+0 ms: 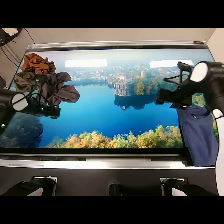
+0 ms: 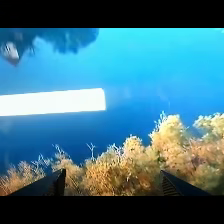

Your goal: Fold the shirts.

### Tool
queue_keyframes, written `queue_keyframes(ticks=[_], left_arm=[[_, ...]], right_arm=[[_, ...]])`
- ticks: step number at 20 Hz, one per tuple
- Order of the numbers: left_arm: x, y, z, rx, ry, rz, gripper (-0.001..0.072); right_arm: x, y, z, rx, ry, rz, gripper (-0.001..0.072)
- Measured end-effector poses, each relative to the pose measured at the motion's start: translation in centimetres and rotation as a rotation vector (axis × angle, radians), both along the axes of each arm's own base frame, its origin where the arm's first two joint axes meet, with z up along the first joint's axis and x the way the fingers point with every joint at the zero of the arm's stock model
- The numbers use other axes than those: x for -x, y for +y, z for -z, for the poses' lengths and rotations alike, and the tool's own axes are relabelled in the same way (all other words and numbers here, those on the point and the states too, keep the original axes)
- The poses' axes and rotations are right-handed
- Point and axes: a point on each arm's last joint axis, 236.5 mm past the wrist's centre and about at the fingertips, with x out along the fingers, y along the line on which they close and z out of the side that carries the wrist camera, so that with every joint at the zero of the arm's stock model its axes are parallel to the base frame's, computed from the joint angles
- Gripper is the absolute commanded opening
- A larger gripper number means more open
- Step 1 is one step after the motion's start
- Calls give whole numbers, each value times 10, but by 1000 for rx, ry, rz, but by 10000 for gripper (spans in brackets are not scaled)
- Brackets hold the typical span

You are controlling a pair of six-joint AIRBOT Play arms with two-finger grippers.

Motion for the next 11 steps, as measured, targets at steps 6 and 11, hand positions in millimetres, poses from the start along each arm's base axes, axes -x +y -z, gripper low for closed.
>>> queue_keyframes(ticks=[6,11], left_arm=[[5,-2,10,27,-27,-23,524],[5,-2,12,31,-30,-29,525]], right_arm=[[10,18,15,14,65,-45,689],[12,21,17,13,73,-51,689]])
